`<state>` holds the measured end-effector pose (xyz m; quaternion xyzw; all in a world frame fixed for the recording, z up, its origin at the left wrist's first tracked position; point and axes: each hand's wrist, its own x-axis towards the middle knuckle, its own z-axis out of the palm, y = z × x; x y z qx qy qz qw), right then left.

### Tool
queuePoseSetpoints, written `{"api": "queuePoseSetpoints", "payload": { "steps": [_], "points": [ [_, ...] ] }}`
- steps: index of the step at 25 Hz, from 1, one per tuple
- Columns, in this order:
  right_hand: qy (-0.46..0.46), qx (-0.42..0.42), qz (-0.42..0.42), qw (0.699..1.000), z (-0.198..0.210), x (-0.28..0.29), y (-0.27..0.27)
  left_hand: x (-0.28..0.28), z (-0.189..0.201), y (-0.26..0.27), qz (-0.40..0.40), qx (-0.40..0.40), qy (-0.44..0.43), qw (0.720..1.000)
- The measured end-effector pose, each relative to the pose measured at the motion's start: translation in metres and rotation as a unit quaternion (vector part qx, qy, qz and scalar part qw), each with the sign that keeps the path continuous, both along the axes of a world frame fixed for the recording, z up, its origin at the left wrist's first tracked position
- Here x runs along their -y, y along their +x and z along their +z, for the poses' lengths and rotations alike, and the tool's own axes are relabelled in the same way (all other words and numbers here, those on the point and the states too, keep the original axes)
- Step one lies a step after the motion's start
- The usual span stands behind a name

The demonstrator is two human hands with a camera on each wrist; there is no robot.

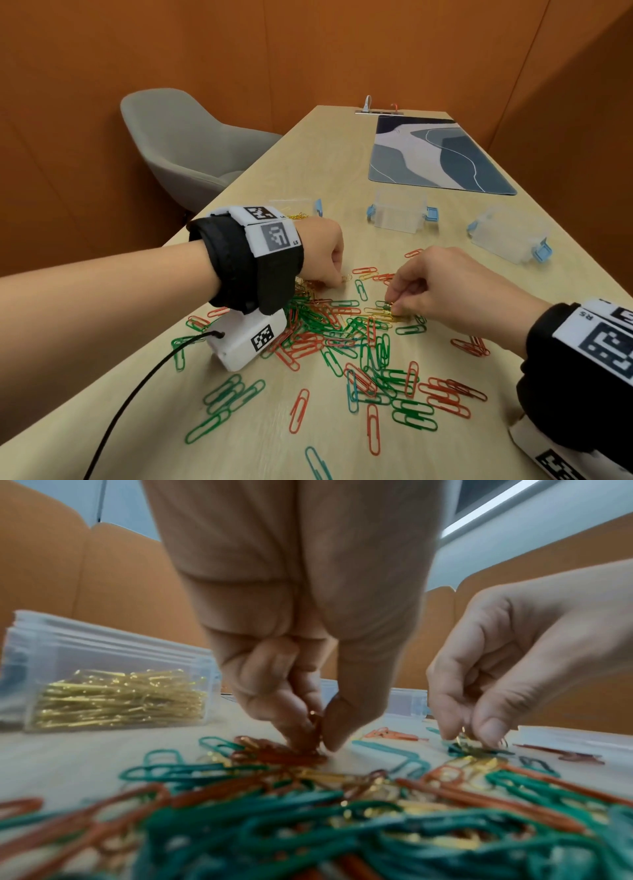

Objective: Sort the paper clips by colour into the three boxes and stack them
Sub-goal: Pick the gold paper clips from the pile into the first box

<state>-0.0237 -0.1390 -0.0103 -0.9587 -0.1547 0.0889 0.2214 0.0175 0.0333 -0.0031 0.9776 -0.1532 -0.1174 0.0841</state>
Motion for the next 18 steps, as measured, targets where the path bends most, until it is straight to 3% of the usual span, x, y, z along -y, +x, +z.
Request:
{"api": "queuePoseSetpoints", "payload": {
  "steps": [3,6,8,10,12,14,16,18],
  "points": [
    [-0.032,0.005,0.025,0.999,-0.001,-0.001,0.0,-0.012,0.007,-0.002,0.053,-0.076,-0.165,0.982],
    [-0.051,0.02,0.026,0.998,-0.003,0.0,0.002,-0.023,0.014,-0.01,0.107,-0.244,-0.355,0.896],
    [-0.034,0.034,0.026,0.999,-0.003,0.0,0.001,-0.027,0.012,-0.015,0.13,-0.323,-0.411,0.842],
    [-0.004,0.05,0.037,0.998,-0.002,-0.001,0.0,-0.024,0.01,-0.022,0.155,-0.361,-0.428,0.814],
    [-0.01,0.03,0.056,0.998,-0.001,-0.002,-0.002,-0.017,0.007,-0.029,0.154,-0.343,-0.408,0.832],
    [-0.017,-0.01,0.064,0.998,-0.001,-0.003,-0.003,-0.009,0.004,-0.035,0.142,-0.286,-0.358,0.878],
    [-0.021,-0.022,0.071,0.997,-0.001,-0.003,-0.003,-0.002,0.002,-0.041,0.088,-0.205,-0.236,0.946],
    [-0.036,-0.019,0.077,0.996,-0.001,-0.002,-0.003,0.003,0.0,-0.044,0.021,-0.116,-0.118,0.986]
  ]
}}
